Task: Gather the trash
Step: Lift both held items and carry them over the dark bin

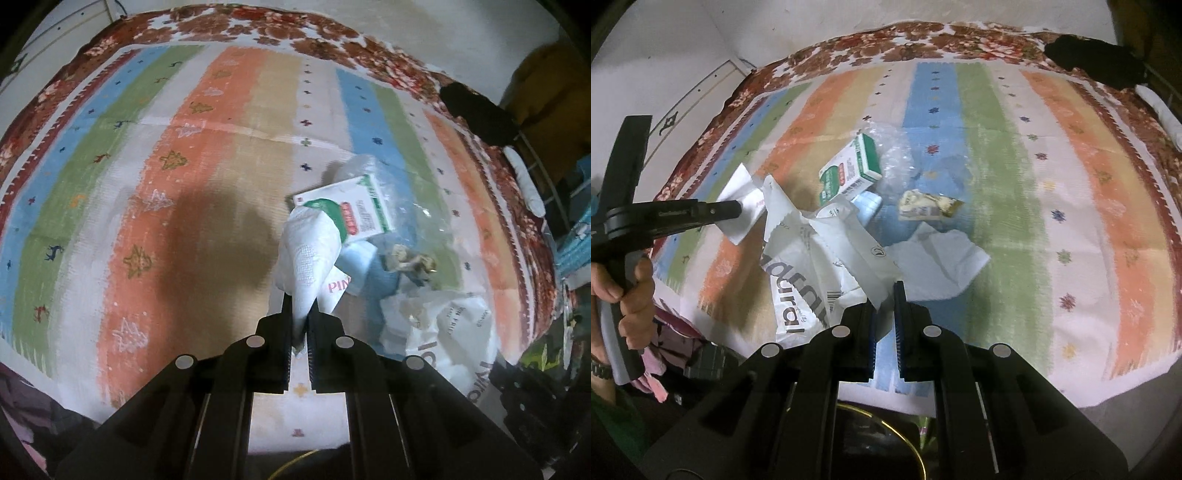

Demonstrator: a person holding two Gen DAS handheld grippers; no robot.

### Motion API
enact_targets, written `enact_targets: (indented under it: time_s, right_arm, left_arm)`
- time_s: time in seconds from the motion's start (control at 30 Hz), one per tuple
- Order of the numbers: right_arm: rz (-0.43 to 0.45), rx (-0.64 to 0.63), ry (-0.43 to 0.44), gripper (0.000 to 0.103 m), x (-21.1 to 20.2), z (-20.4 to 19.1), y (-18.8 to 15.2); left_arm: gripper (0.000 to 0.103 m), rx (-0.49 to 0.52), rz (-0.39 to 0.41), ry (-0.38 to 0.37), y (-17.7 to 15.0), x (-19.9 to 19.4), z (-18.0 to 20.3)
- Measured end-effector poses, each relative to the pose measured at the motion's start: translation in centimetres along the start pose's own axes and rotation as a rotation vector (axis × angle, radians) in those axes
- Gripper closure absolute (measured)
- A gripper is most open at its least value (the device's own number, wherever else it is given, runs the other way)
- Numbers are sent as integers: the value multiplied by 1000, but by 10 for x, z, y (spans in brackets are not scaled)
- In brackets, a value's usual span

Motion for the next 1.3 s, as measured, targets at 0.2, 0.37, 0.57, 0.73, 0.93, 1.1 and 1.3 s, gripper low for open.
enact_targets:
  time_s: [0.2, 0.37, 0.57, 0.73, 0.93, 1.1, 1.3]
  right_arm:
    - [29, 9, -12, 96, -17, 6, -11]
    - [36, 10, -16, 96, -23, 7, -17]
    - [57, -21, -42, 96, -33, 2, -30]
    - [80, -16, -41, 96, -45, 3, -40]
    - [104, -5, -52, 96, -56, 8, -51]
    - [111, 12, -52, 96, -64, 13, -59]
    - [121, 14, -59, 96, -73, 17, -74]
  left_arm:
    - [97, 23, 24, -27, -9, -16, 16]
    - [97, 39, 37, -57, -18, -26, 27]
    - [97, 21, 67, -106, -28, -43, 31]
    - [97, 9, 96, -152, -39, -58, 34]
    - [97, 24, 117, -170, -54, -70, 42]
    - [97, 37, 134, -194, -70, -79, 52]
    - [97, 76, 152, -193, -93, -87, 61]
Point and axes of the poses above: each gripper's, at about its wrist camera, not at the fingertips, and x roughly the way its jaws point, z to its right, y to its top, the point moved 1 cm from there along x, roughly the way its jaws point, and after that the axes turned 7 degrees about x, right-handed, at the moved point
